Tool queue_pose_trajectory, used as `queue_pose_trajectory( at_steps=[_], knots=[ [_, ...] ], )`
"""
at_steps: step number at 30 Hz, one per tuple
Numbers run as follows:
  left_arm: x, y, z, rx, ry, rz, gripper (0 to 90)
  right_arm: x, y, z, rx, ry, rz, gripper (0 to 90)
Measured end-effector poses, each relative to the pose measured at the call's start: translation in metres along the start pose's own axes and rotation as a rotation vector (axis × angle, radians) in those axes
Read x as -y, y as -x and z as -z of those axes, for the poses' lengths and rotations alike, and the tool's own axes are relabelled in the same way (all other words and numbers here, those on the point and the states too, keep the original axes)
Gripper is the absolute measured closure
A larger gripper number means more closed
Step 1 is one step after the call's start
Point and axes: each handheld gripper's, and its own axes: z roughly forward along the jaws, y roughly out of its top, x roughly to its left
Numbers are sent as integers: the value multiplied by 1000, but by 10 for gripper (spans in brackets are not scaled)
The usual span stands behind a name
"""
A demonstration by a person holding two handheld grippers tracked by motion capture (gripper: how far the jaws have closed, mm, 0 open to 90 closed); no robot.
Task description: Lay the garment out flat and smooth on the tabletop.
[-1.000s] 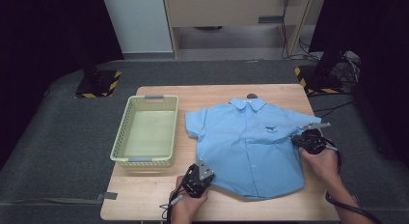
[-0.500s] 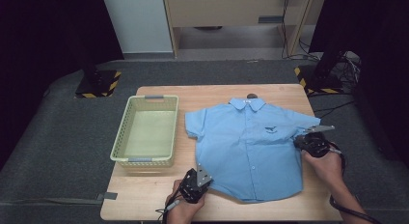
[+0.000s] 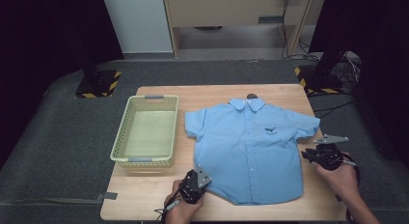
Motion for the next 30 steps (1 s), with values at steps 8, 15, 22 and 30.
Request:
queue_pose_trajectory(
  at_steps=[8, 15, 22, 30],
  knots=[
    [0, 1, -1, -2, 0, -9, 900, 10, -16, -5, -5, -54, 48, 707],
    [0, 2, -1, -2, -2, -16, 900, 7, -32, -5, -82, -7, 52, 630],
    [0, 2, -1, -2, -3, -18, 900, -2, -43, -16, -95, -31, 69, 542],
    [-1, 2, -2, -2, -3, -20, 900, -8, -53, -20, -115, -43, 68, 652]
  ],
)
